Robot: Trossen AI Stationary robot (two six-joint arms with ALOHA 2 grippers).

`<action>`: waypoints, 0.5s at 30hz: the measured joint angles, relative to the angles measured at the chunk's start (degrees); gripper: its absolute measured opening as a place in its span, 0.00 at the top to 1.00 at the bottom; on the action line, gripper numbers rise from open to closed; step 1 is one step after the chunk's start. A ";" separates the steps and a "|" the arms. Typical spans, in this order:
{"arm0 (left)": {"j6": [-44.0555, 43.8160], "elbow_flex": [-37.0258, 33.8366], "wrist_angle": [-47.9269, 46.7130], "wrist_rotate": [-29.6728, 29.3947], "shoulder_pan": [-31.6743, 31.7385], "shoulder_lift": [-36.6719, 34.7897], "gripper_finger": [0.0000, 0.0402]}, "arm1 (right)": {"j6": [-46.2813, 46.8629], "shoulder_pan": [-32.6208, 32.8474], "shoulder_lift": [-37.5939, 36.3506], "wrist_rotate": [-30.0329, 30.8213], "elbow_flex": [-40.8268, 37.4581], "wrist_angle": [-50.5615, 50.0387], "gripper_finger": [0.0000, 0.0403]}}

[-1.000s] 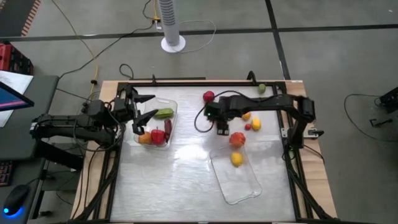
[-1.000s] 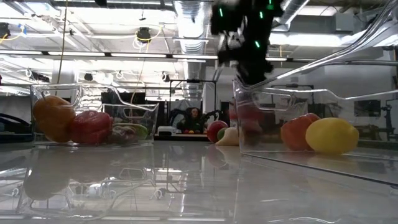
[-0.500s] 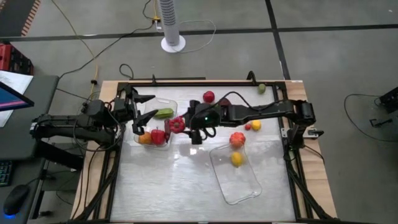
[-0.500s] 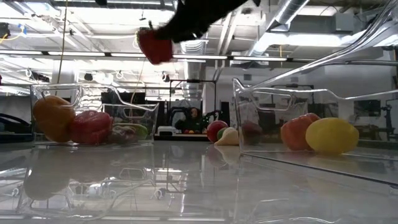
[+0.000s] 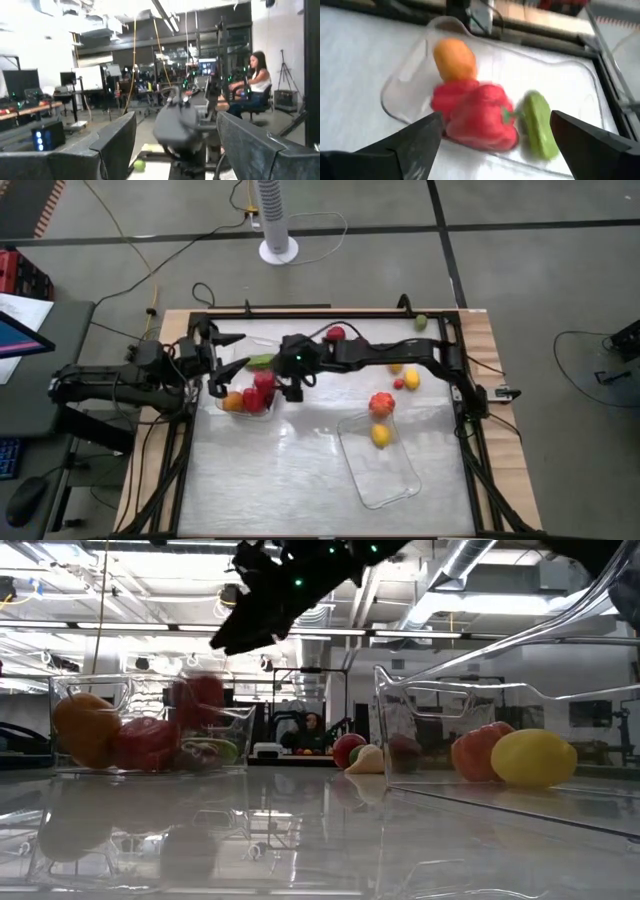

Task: Sort produce into baskets
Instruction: Put the red bell pepper into the left transparent bin, then put the red apple into the right transparent bin

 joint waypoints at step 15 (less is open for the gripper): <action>-3.38 0.03 -4.05 0.97 -0.02 -2.42 0.34 | 3.22 -8.22 -6.84 5.88 -9.19 -26.35 0.06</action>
